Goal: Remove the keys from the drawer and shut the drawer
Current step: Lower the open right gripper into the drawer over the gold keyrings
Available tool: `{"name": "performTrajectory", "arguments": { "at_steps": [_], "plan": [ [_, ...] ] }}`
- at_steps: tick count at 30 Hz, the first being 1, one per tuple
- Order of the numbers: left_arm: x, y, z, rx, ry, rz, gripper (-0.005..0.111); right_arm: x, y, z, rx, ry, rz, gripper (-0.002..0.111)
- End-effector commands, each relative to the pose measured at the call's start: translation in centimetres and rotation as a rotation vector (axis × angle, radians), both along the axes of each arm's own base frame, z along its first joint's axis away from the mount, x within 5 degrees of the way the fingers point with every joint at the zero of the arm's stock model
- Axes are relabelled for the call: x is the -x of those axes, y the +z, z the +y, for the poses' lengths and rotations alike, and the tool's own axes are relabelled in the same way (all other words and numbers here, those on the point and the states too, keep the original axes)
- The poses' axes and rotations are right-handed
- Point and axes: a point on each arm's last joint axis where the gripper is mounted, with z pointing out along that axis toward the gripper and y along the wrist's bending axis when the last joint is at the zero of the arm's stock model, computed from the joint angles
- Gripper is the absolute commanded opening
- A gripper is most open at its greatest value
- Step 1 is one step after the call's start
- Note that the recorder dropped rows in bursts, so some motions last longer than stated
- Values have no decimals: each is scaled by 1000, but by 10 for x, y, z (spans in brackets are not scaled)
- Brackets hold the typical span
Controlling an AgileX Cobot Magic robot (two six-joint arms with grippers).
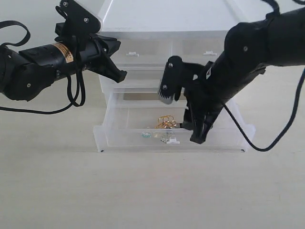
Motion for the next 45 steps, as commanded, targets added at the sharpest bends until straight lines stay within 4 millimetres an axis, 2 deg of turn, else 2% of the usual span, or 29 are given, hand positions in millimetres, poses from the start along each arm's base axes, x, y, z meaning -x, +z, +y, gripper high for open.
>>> {"name": "performTrajectory", "arguments": {
  "at_steps": [1,6,9,16,21,27,31,40,45],
  "plan": [
    [-1,1,0,12,4,-11,4,0,21,1,-127,-96,-62,47],
    [-1,2,-1,18,2,-21,4,-16,26,9,-270,-334,5,47],
    [-2,3,-1,23,0,-30,4,-28,22,17,-295,-442,88,47],
    [-2,3,-1,23,0,-30,4,-45,0,27,-289,-504,145,47],
    [-2,4,-1,26,-5,-46,4,-55,-24,32,-319,-558,149,47],
    [-2,5,-1,25,-7,-48,4,-60,-36,35,-322,-573,152,47],
    [-2,5,-1,25,-7,-48,4,-62,-54,36,-291,-580,181,47],
    [-1,5,-1,24,-8,-49,4,-61,-61,36,-268,-571,194,47],
    [-1,5,-1,24,-8,-49,4,-61,-65,36,-264,-575,202,62]
  ]
}}
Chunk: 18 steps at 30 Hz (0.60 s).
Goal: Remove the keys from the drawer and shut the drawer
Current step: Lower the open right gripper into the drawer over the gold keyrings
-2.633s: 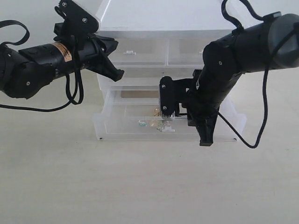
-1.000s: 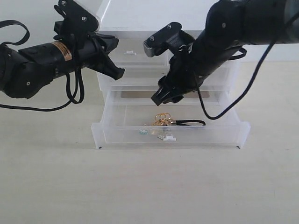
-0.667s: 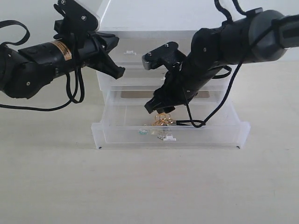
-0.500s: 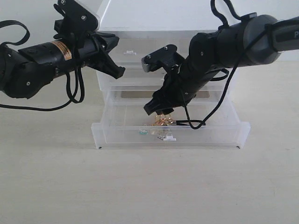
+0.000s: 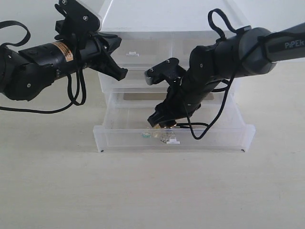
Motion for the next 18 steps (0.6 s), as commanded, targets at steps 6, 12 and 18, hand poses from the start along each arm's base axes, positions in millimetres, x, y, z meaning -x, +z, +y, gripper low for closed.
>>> {"name": "performTrajectory", "arguments": {
  "at_steps": [6,12,18],
  "plan": [
    [-1,2,-1,11,-3,-24,4,-2,-2,0,1,0,4,62],
    [-1,2,-1,11,-3,-24,4,-2,-1,1,-31,-26,7,62],
    [-1,2,-1,11,-3,-24,4,-4,0,4,-81,-67,2,62]
  ]
}}
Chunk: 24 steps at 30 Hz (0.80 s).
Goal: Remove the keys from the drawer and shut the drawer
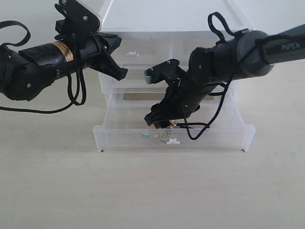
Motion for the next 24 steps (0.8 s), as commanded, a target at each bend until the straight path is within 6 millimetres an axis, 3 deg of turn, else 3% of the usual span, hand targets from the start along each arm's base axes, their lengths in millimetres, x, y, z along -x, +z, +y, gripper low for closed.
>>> {"name": "performTrajectory", "arguments": {
  "at_steps": [1,13,22,24],
  "plan": [
    [-1,2,-1,9,-2,-21,4,-3,4,0,-27,-23,-14,62],
    [-1,2,-1,9,-2,-21,4,-3,-16,1,-18,-62,42,62],
    [-1,2,-1,6,-3,-23,4,-3,-18,0,-8,-56,52,62],
    [-1,2,-1,7,-3,-25,4,-2,-18,0,-7,-57,57,57]
  ]
}}
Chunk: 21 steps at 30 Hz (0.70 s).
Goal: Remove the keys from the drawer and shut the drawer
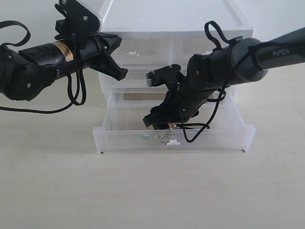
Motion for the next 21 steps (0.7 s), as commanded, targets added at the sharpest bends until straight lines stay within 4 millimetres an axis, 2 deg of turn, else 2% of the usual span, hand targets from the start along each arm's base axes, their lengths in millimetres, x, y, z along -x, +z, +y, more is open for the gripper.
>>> {"name": "performTrajectory", "arguments": {
  "at_steps": [1,3,8,13,21],
  "plan": [
    [-1,2,-1,11,-2,-22,4,2,-3,-2,23,13,27,54],
    [-1,2,-1,11,-2,-22,4,2,-5,-2,28,16,35,44],
    [-1,2,-1,11,-2,-22,4,4,-8,-3,51,41,52,29],
    [-1,2,-1,11,-2,-22,4,4,-8,-4,65,52,47,1],
    [-1,2,-1,11,-2,-22,4,2,-3,-3,51,41,23,0]
  ]
}}
